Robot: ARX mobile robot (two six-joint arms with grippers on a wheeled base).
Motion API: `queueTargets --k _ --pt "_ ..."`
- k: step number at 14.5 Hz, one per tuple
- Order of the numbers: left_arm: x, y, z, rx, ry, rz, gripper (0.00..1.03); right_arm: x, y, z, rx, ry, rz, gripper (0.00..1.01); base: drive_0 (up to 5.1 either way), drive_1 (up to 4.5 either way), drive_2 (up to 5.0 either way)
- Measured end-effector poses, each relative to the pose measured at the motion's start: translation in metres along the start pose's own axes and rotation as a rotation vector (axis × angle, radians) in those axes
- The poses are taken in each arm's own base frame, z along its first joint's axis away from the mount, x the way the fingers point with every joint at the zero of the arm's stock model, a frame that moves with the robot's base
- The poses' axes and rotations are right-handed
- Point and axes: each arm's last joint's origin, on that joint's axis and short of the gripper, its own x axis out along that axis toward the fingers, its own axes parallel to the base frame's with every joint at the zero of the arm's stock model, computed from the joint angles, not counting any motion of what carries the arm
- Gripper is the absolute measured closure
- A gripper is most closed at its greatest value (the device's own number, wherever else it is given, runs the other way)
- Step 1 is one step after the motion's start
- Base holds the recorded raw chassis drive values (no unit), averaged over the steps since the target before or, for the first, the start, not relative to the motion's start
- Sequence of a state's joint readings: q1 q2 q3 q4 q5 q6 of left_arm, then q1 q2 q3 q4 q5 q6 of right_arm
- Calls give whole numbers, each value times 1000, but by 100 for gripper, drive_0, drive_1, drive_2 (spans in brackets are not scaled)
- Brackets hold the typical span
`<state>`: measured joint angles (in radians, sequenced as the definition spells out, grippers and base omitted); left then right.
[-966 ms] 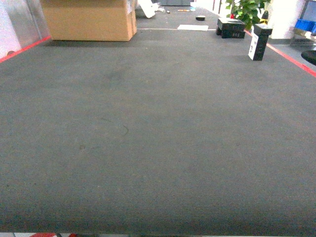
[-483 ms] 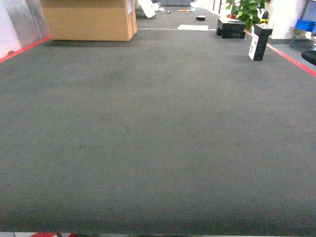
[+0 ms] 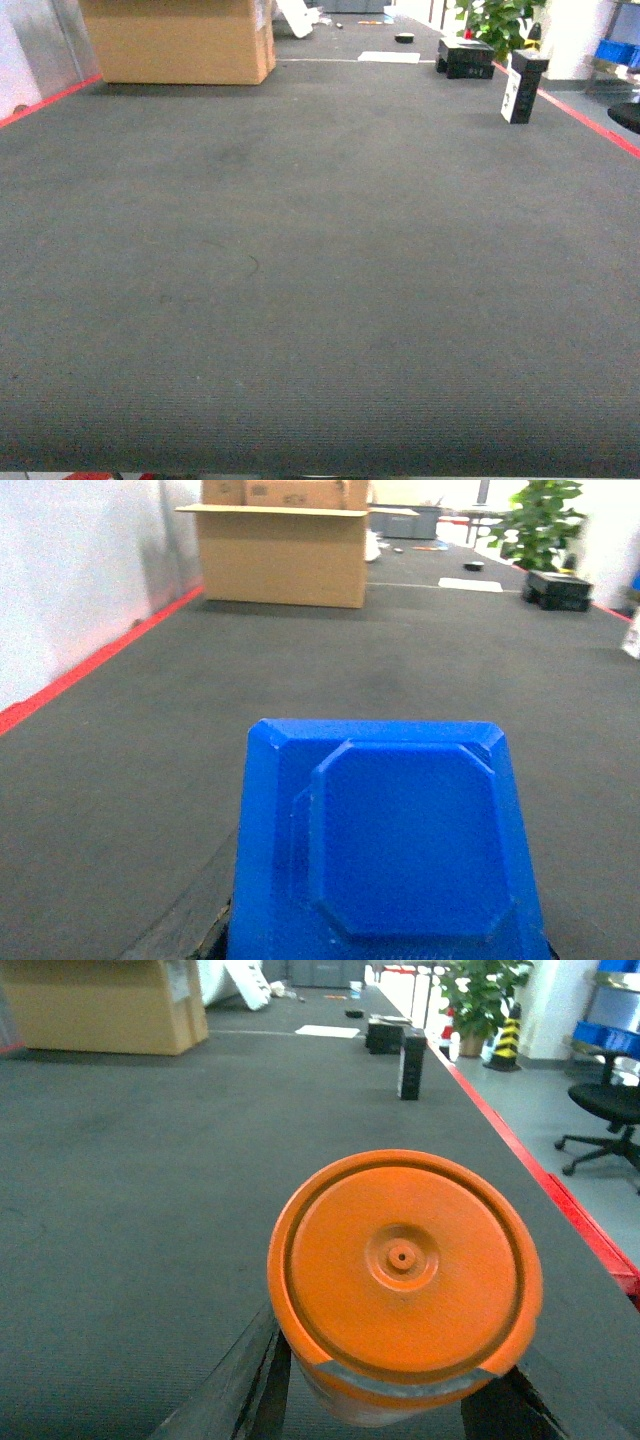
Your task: Sort blue parts and orange caps into right shelf containers
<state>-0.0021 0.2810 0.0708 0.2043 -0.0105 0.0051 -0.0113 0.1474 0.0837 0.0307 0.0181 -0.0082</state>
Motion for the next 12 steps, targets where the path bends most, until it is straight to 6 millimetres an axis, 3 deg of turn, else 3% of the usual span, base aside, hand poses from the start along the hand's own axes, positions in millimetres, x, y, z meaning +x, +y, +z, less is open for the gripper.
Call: queueTargets --k 6,8,12 --pt "-7 0 -13 -2 -24 -10 60 -6 2 -10 1 -36 29 60 0 0 0" --pt "-16 0 -21 -1 39 -14 60 -6 2 -17 1 -27 29 60 0 0 0" --pt "-17 0 -18 -2 -5 -10 60 -6 2 -17 1 -35 29 60 0 0 0"
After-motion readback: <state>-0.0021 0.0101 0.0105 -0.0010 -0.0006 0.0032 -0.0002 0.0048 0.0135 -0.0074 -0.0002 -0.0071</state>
